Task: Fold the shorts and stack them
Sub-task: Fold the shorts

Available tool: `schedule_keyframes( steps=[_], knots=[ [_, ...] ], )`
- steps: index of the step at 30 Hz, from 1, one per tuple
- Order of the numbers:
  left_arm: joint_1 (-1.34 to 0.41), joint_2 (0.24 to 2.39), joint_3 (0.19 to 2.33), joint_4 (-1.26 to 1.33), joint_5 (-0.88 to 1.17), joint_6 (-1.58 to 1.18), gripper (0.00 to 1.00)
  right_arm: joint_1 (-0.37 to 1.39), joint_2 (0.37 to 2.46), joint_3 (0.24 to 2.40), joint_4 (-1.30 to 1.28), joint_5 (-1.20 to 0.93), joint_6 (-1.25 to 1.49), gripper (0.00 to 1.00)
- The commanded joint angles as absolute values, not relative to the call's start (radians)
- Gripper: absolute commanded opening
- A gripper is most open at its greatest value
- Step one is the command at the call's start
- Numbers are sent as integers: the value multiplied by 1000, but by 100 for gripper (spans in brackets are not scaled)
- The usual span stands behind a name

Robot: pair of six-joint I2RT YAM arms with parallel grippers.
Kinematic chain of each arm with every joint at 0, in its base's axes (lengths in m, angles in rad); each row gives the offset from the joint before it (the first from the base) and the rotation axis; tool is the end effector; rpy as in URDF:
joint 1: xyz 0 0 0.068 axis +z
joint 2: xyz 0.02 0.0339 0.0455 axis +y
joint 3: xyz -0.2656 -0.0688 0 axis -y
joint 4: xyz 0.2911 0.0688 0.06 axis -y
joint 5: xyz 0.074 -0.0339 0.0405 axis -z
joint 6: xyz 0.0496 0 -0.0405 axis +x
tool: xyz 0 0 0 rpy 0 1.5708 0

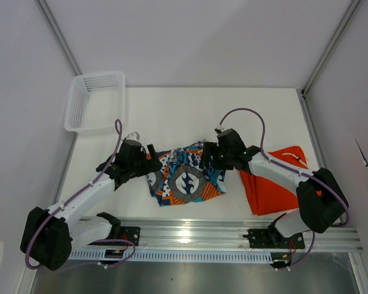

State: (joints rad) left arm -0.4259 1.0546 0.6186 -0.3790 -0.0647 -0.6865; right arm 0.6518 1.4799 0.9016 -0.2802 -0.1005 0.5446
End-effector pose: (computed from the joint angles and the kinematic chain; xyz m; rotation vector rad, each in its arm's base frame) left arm 0.2407 -0.1057 0.1861 -0.3468 2.4061 -0.4427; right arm 0.2777 0.2181 0.1758 -0.1831 2.5277 0.6362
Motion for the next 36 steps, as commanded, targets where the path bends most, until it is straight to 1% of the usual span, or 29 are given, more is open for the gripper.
schedule_keyframes(
  steps=[1,5,8,11,13,16,22,25,26,28,31,33,36],
  knots=[
    [-466,1081,624,-309,-21,-627,97,611,1421,923,-308,-106,483,85],
    [-505,1109,630,-243,-8,-598,97,566,1401,914,-314,-112,465,85],
    [-506,1155,643,-201,55,-563,97,536,1390,907,-307,-115,446,85],
    [-505,1212,644,-123,112,-538,95,505,1390,887,-278,-168,442,85],
    [-505,1248,653,-94,111,-520,95,477,1385,873,-258,-201,445,85],
    [-506,1331,721,-101,74,-488,95,460,1379,854,-227,-241,448,85],
    [-505,1431,808,-57,92,-453,93,440,1373,851,-221,-268,437,85],
    [-506,1475,830,-17,144,-443,89,437,1374,850,-215,-287,436,85],
    [-505,1489,836,-21,158,-440,84,436,1377,850,-215,-288,434,85],
    [-506,1531,865,-37,172,-437,80,434,1384,850,-212,-291,433,85],
    [-506,1561,888,-60,190,-434,79,422,1393,859,-203,-290,437,84],
    [-506,1577,900,-63,201,-434,78,403,1416,876,-198,-294,436,80],
    [-506,1603,922,-74,219,-426,72,384,1480,949,-201,-304,427,75]
  ],
)
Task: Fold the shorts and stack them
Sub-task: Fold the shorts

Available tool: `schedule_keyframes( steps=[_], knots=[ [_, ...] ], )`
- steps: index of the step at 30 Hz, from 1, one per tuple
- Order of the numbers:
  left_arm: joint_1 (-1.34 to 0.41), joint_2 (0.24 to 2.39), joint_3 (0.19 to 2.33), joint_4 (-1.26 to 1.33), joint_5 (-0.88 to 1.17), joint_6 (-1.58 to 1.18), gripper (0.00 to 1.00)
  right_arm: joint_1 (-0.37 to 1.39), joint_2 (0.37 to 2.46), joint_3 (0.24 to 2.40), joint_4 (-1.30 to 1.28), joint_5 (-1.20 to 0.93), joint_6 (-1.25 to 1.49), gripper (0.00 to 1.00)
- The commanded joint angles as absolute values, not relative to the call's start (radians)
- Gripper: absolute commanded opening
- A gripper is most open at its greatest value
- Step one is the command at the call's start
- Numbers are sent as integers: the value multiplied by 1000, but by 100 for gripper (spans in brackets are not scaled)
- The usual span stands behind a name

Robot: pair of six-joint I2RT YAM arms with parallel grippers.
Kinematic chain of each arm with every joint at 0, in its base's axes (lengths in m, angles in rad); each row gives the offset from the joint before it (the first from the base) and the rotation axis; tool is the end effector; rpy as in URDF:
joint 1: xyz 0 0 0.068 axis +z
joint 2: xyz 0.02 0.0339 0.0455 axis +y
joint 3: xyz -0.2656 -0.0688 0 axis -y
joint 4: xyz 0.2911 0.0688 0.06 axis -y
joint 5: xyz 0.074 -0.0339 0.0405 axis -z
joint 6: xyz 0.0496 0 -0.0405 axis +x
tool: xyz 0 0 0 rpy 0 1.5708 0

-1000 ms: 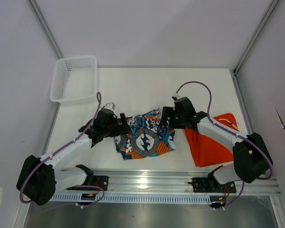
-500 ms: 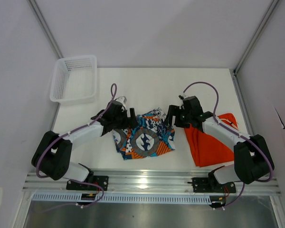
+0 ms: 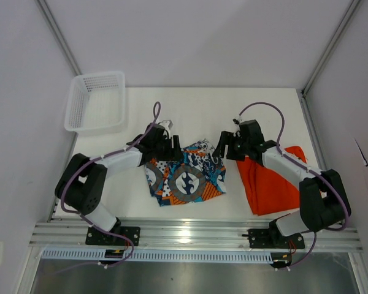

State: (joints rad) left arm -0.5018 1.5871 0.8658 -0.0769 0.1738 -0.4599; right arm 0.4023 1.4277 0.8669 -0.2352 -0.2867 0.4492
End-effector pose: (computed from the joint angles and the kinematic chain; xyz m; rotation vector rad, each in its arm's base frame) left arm 0.3188 -0.1847 0.1439 0.1384 2.4526 -0.6515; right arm 0.3125 0.1482 0.1855 -0.0868 2.4525 0.7349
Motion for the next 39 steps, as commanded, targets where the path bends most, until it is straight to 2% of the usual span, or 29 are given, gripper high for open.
schedule_keyframes(
  steps=[1,4,8,13,19,20,23,26,30,32,34,35,36,38,39],
  knots=[
    [-506,1609,930,-72,227,-425,67,382,1503,977,-216,-304,416,75],
    [-506,1624,942,-74,242,-417,61,382,1621,1107,-271,-284,368,78],
    [-505,1629,942,-64,265,-407,58,388,1784,1274,-319,-307,311,81],
    [-505,1652,954,-75,284,-397,58,399,1959,1373,-373,-328,264,82],
    [-505,1695,991,-115,281,-397,64,403,2011,1382,-368,-325,253,79],
    [-505,1704,996,-124,276,-402,65,403,2022,1384,-368,-327,253,77],
    [-505,1743,1028,-176,255,-411,68,399,2031,1388,-362,-344,245,60],
    [-502,1761,1042,-219,216,-431,71,391,2028,1371,-338,-359,239,53],
    [-489,1740,1006,-195,222,-443,71,383,2031,1353,-305,-374,244,26],
    [-482,1736,997,-167,259,-439,65,382,2029,1336,-287,-377,248,15],
    [-482,1744,1002,-160,290,-430,48,383,2026,1321,-261,-377,253,11],
    [-482,1747,1012,-160,293,-428,40,383,2025,1315,-252,-377,255,5],
    [-480,1753,1017,-160,295,-425,28,382,2019,1298,-232,-374,258,3],
    [-479,1747,1016,-152,295,-423,12,382,2013,1279,-210,-371,264,0],
    [-477,1740,1009,-144,288,-426,0,382,2008,1261,-190,-370,267,0]
  ],
)
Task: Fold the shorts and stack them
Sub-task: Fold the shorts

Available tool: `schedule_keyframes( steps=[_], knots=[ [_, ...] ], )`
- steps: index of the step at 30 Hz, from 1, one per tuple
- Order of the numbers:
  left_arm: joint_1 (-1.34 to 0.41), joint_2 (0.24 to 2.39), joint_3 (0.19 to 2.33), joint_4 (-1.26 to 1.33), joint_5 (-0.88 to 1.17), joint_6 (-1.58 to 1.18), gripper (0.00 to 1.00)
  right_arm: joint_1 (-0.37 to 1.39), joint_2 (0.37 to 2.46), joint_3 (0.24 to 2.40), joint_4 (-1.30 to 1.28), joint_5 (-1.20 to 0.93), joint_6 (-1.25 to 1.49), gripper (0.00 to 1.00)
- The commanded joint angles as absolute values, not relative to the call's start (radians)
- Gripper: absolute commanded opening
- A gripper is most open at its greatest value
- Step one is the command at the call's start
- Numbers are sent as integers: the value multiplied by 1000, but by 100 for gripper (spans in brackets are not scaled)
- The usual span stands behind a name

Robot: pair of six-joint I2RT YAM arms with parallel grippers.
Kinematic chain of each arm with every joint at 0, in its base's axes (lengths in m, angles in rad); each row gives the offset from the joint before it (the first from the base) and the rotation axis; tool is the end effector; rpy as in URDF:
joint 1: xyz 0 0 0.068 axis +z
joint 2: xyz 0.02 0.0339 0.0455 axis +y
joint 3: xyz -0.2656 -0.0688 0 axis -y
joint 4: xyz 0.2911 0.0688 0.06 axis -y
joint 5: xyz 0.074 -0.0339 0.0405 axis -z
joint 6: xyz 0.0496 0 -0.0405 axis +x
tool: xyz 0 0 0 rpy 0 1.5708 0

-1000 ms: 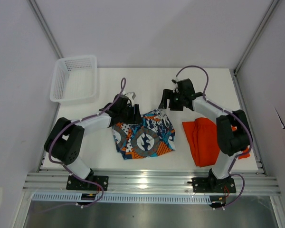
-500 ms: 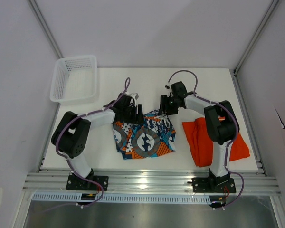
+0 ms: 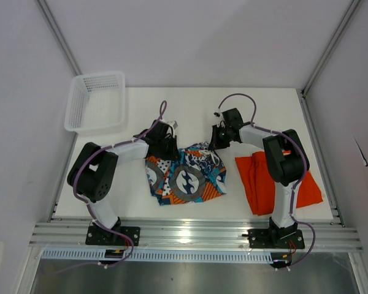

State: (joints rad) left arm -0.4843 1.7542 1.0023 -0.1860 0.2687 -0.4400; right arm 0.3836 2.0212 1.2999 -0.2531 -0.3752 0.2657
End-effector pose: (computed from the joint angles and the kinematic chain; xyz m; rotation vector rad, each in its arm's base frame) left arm 0.3426 -0.1951 0.1214 0.1730 2.6025 -0.6957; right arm 0.4210 0.1895 0.1060 -0.3048 2.5884 0.7232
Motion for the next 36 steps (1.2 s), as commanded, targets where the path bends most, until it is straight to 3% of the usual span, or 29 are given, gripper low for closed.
schedule_keyframes(
  steps=[1,15,36],
  knots=[
    [-476,1714,988,-132,287,-433,0,382,2002,1255,-183,-370,270,0],
    [-463,1675,940,-77,302,-449,0,373,1957,1193,-107,-364,299,0],
    [-414,1483,758,-48,158,-518,0,347,1925,1152,-67,-341,341,0]
  ],
)
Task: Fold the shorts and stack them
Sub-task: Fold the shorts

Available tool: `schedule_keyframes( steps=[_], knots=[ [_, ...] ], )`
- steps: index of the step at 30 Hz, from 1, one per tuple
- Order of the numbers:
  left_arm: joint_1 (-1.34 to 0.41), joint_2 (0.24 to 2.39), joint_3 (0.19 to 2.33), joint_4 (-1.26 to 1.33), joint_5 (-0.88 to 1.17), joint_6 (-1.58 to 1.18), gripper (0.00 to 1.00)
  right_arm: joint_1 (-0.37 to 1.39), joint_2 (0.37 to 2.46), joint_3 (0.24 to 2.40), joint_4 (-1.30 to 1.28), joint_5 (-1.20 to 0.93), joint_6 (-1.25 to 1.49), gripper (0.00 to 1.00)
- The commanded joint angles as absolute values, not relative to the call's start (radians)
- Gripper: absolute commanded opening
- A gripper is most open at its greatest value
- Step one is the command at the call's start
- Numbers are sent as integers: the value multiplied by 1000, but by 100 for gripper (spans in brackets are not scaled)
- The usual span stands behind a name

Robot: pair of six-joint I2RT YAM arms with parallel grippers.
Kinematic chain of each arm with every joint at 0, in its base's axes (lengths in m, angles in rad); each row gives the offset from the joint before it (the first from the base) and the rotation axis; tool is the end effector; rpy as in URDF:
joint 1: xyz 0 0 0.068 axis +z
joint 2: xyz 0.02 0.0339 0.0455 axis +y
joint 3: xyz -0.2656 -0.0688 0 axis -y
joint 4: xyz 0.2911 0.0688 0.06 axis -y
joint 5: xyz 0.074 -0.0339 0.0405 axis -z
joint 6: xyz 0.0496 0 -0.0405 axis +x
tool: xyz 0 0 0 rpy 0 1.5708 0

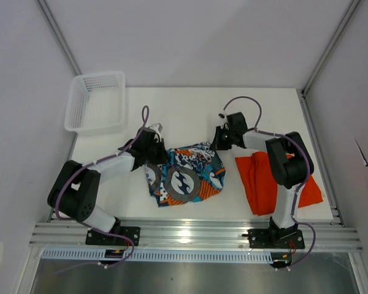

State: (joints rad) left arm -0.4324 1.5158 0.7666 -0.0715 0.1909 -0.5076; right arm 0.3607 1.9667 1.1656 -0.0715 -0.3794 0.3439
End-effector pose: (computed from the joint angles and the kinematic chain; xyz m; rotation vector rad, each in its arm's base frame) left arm 0.3075 -0.1523 0.1346 0.0002 2.4791 -0.6532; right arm 0.4101 0.1743 0.0993 -0.1963 2.5056 0.7667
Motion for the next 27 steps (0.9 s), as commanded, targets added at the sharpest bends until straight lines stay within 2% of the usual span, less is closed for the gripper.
schedule_keyframes(
  steps=[1,10,11,12,13,15,16,18,19,20,21,24,27],
  knots=[
    [-413,1485,759,-52,153,-520,0,347,1924,1151,-67,-341,341,0],
    [-396,1479,776,-75,116,-519,0,345,1919,1147,-61,-345,342,0],
    [-394,1489,782,-77,129,-509,3,345,1917,1146,-61,-353,342,5],
    [-394,1502,802,-81,139,-506,6,344,1913,1144,-60,-360,342,14],
    [-394,1523,816,-86,143,-506,9,342,1911,1143,-51,-380,342,30],
    [-394,1534,828,-83,150,-506,17,339,1895,1129,-38,-402,354,44],
    [-394,1539,836,-81,152,-508,22,331,1888,1121,-20,-435,360,55],
    [-394,1540,842,-84,152,-509,31,319,1872,1108,-11,-483,379,65],
    [-394,1542,848,-84,150,-509,32,308,1853,1088,39,-527,403,74],
    [-394,1543,850,-86,153,-509,32,302,1842,1075,54,-546,413,78],
    [-394,1543,851,-83,155,-511,32,299,1829,1062,64,-561,425,85],
    [-394,1555,856,-84,156,-509,30,285,1767,1002,100,-580,456,87],
    [-394,1569,864,-90,156,-508,28,288,1654,934,89,-563,462,79]
  ],
)
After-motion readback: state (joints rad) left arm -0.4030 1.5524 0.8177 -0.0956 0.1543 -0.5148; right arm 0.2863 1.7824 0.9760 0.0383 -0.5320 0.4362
